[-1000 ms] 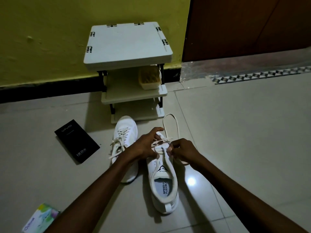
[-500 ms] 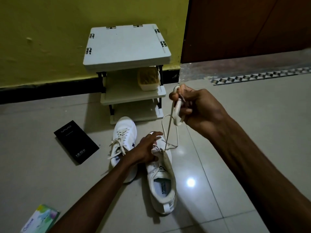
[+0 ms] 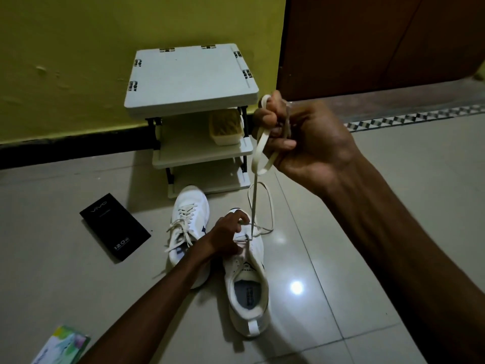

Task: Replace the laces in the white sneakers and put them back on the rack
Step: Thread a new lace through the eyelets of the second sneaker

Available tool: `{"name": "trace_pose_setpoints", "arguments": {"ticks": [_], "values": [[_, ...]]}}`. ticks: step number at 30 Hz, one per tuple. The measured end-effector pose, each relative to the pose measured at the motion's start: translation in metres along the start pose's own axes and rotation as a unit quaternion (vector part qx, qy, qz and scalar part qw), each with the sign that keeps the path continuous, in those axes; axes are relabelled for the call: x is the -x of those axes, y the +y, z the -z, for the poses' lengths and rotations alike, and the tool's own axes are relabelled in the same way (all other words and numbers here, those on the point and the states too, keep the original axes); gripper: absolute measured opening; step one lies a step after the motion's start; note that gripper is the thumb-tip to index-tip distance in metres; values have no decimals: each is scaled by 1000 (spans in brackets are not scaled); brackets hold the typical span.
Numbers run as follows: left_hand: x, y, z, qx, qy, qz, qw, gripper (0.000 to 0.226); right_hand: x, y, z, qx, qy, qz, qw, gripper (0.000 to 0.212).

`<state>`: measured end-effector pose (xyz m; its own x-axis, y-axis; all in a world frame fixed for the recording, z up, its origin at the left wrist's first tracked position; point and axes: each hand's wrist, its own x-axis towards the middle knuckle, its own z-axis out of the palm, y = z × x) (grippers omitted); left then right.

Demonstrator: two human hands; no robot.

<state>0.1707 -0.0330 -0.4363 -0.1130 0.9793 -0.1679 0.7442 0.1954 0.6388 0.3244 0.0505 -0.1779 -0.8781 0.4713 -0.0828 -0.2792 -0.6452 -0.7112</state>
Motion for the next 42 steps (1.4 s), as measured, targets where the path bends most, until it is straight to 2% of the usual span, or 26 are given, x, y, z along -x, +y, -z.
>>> {"name": "trace_pose_setpoints", "arguments": {"ticks": [7,14,16,17,18,19,20,21,23,24,25,26,28,31,33,36,38,40,42], "values": [[2,0,-2,14,8,32,999,56,6,4,10,-127,6,-9,992,10],[3,5,-2,3,12,31,999,50,5,4,11,-183,-22,-36,982,7],[4,6,-1,8,16,42,999,48,5,4,19,-98,3,-49,994,7],[4,6,1,11,14,51,999,46,5,5,25,10,39,-52,998,9],[4,7,4,12,7,60,998,44,5,9,34,164,82,-57,981,14],[5,8,8,13,-2,65,998,42,5,16,47,339,119,-73,930,20],[5,9,13,15,-15,66,998,39,5,25,62,496,145,-100,850,23],[5,10,18,16,-30,65,997,37,5,36,80,626,149,-135,754,23],[5,13,26,9,-56,68,996,31,9,62,112,787,104,-237,560,14],[6,14,28,6,-61,71,996,28,13,76,124,824,74,-285,485,13],[6,15,29,5,-63,76,995,27,17,90,134,841,44,-316,436,13],[7,16,30,5,-63,82,995,25,21,102,141,847,23,-334,413,12],[7,18,30,5,-59,95,994,23,23,118,148,848,7,-340,406,8],[11,21,27,-10,-39,108,993,24,9,128,155,851,38,-300,429,23],[16,27,23,-49,-17,132,990,36,-7,129,156,860,82,-220,452,24],[21,40,19,-110,-10,184,977,67,-35,132,159,849,138,-100,500,18],[22,48,16,-124,-19,207,970,79,-49,139,159,826,142,-100,536,20],[23,53,15,-129,-8,226,965,78,-57,148,159,805,132,-130,564,21],[25,53,15,-118,15,241,963,72,-61,155,162,804,146,-119,563,17]]}}
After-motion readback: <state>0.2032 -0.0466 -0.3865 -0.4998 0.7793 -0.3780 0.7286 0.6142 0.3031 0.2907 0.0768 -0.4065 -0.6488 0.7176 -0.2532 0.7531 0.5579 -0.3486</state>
